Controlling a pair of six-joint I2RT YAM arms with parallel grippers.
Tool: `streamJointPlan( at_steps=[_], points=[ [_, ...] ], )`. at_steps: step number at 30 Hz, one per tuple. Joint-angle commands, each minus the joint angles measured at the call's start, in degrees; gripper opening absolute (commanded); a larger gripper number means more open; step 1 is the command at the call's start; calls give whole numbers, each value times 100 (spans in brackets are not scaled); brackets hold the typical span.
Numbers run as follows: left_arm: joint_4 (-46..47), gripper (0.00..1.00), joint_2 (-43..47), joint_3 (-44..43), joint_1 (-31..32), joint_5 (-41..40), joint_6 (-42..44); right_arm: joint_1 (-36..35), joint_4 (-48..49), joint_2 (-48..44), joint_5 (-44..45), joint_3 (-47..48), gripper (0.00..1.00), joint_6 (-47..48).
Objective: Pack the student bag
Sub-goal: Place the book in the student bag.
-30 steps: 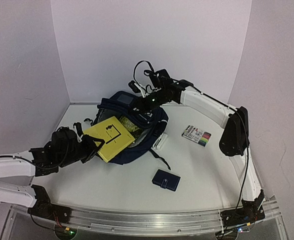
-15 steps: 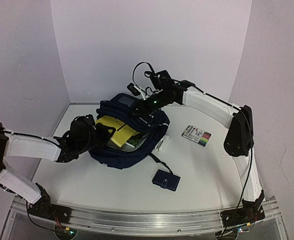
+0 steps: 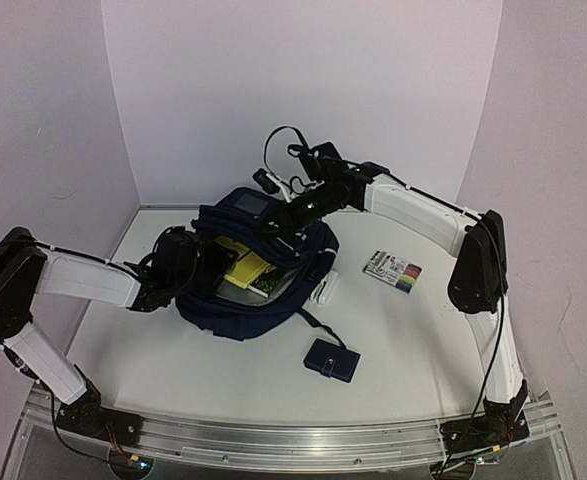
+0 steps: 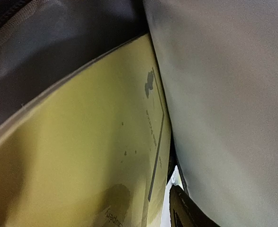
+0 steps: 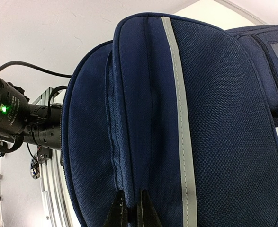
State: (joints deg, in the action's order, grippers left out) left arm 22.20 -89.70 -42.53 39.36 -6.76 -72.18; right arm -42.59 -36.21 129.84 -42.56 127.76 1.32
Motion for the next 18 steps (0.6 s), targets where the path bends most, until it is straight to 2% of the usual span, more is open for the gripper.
streamJointPlan(
  at_steps=[1,5,8,12,18],
  points=[
    [-451,59,563,72,51,-126,-57,-153,457,-597,-658,194,0,47],
    [-1323,83,735,-162,279,-307,-57,-153,450,-538,-658,229,0,44],
    [-1742,83,740,-314,441,-506,-138,-153,451,-502,-675,248,0,29],
    [-1762,71,660,-281,475,-528,-329,-153,457,-476,-712,252,0,8],
    [-1126,33,174,-416,480,-466,-337,-198,449,-460,-830,209,0,-53]
  ],
)
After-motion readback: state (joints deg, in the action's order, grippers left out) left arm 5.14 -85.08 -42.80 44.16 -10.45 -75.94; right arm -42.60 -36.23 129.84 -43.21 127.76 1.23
